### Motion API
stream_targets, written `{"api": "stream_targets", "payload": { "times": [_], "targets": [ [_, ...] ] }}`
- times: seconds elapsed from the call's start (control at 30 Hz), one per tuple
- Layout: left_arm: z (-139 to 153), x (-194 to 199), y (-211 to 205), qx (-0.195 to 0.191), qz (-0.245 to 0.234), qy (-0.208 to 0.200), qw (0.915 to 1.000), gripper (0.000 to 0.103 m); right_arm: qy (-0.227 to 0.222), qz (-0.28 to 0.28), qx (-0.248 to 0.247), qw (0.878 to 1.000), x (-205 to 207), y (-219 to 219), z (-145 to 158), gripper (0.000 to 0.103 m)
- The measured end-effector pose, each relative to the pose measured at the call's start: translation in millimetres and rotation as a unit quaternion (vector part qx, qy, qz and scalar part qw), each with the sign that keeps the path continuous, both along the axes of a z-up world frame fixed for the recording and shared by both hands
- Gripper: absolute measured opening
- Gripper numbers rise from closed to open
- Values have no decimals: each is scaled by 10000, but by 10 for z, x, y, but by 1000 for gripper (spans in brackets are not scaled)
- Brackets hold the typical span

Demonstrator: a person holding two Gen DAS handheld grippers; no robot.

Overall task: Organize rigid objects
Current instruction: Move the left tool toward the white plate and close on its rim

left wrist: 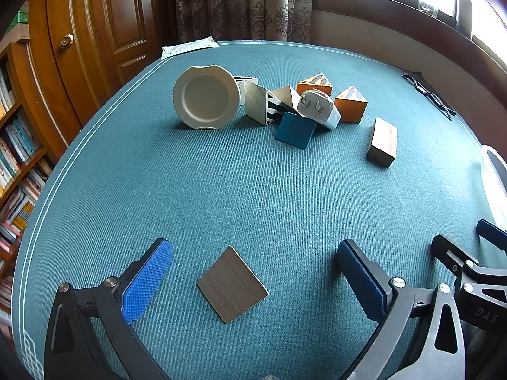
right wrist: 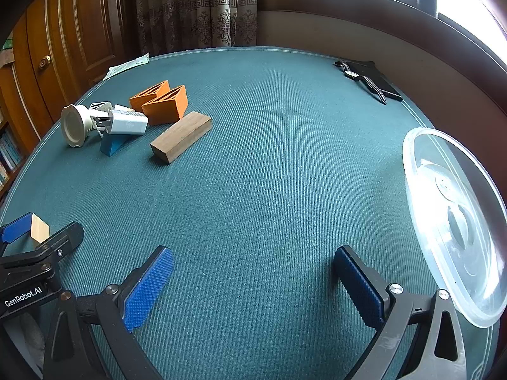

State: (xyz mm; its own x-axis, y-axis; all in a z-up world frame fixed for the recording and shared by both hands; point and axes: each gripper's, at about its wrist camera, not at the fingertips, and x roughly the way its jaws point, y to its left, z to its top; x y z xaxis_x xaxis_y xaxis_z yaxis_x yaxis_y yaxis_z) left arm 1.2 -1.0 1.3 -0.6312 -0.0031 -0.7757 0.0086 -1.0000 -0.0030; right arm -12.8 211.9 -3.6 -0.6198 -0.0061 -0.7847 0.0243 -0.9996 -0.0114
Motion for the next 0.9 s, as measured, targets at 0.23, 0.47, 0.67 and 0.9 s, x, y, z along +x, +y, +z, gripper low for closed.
{"api": "stream_targets", "payload": {
  "times": [0.23, 0.47, 0.67, 0.9],
  "targets": [
    [-1, -10, -13, 24, -15, -6, 10000, 103, -3, 17, -7, 10000, 2, 5, 6, 103],
    [-9, -60, -69, 59, 31, -27, 10000, 103, -1, 111, -19, 9999, -2, 1, 9, 103],
    [2, -112, -90, 97, 115, -58, 9999, 103, 0, 135, -31, 9999, -2, 13, 5, 103],
    [64, -335, -322, 188, 545, -77, 9983, 96, 3, 149, -31, 9999, 12, -19, 10, 103]
  ]
}}
